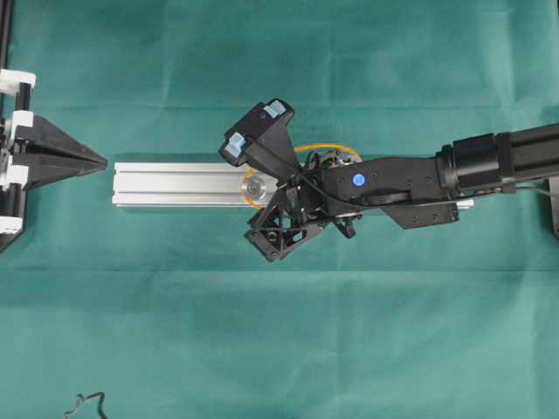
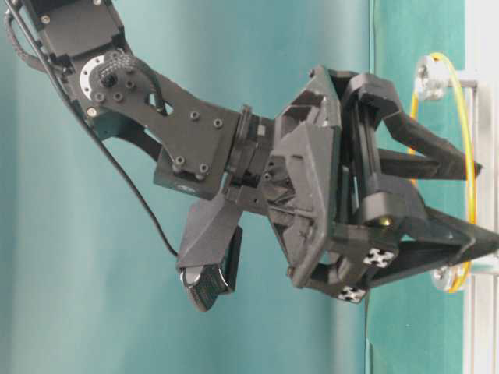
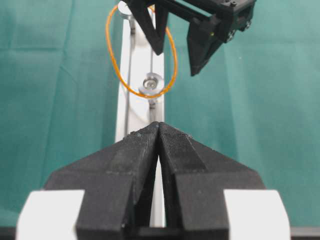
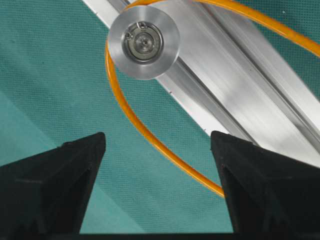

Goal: Hook the rubber onto the shaft.

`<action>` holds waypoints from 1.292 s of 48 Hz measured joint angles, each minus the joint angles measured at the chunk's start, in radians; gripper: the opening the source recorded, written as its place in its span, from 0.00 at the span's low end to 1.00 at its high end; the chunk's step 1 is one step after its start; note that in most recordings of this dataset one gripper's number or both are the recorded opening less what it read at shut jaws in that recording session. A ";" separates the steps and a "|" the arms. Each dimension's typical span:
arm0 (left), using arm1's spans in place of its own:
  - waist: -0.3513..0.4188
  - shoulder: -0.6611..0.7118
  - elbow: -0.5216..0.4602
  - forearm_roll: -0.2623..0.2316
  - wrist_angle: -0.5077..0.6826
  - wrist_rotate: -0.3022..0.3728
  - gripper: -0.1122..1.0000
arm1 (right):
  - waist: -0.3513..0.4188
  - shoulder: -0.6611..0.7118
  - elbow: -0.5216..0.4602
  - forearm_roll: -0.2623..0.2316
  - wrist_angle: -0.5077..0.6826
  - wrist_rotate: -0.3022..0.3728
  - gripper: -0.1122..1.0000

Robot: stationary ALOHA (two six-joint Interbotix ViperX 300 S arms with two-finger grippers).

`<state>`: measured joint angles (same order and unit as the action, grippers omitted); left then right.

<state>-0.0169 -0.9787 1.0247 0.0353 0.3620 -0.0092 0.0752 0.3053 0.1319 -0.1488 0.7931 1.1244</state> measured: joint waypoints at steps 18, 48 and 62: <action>0.000 0.000 0.000 0.000 0.000 0.000 0.10 | 0.000 -0.057 0.000 -0.002 0.002 -0.002 0.89; 0.000 0.000 0.000 0.000 0.000 0.000 0.10 | 0.000 -0.255 0.000 -0.015 0.123 -0.002 0.89; 0.000 0.000 0.000 0.000 0.000 0.000 0.10 | 0.000 -0.322 0.000 -0.020 0.187 -0.017 0.89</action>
<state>-0.0169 -0.9787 1.0247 0.0353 0.3620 -0.0092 0.0752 -0.0169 0.1319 -0.1687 0.9802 1.1075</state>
